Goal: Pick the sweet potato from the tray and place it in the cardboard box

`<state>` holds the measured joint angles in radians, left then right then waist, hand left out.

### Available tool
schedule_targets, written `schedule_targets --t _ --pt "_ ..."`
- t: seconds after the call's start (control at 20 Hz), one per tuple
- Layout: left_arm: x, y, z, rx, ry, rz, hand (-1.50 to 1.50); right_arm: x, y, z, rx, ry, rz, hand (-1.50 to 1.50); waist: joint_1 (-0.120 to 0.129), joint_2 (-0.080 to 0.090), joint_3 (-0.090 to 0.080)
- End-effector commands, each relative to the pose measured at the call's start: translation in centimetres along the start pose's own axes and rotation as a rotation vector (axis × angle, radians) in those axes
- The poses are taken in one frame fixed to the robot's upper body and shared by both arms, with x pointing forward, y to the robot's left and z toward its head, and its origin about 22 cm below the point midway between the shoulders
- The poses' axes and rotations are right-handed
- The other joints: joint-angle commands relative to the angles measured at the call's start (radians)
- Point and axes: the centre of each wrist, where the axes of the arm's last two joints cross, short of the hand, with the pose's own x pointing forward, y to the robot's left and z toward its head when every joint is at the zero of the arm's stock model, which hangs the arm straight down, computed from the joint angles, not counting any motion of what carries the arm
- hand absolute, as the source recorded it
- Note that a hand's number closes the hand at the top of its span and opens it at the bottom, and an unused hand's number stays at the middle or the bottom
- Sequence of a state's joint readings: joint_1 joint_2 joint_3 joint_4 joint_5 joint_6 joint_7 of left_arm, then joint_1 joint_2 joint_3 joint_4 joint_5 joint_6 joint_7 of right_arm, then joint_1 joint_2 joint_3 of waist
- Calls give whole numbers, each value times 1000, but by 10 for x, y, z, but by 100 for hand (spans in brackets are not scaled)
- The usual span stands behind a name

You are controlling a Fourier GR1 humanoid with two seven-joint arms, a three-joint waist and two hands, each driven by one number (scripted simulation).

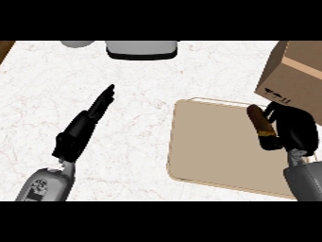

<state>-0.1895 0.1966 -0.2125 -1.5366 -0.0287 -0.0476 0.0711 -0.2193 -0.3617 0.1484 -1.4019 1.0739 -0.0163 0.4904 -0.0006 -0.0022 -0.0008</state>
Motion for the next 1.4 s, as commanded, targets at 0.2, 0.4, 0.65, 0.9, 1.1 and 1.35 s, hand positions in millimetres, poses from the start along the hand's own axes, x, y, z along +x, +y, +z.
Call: schedule_targets --t 0.2,0.4,0.65,0.9,1.1,1.35 --pt "2 9 -3 10 15 -1 0 17 -77 32 -180 -66 -68 150 -8 -1 0" --pt "0 4 4 -6 7 13 0 30 -124 65 -227 -136 -128 150 -9 -5 0" --pt "0 11 -4 15 6 -4 0 19 -166 91 -368 -77 -206 150 -10 -1 0" --pt "3 1 -6 3 -8 -3 0 17 -187 86 -405 12 -299 150 -1 1 0" --pt "15 -12 -8 -11 9 1 0 8 -205 72 -420 82 -279 150 2 1 1" --pt "4 2 -3 4 9 12 0 -24 -222 44 -451 114 -307 150 1 2 1"
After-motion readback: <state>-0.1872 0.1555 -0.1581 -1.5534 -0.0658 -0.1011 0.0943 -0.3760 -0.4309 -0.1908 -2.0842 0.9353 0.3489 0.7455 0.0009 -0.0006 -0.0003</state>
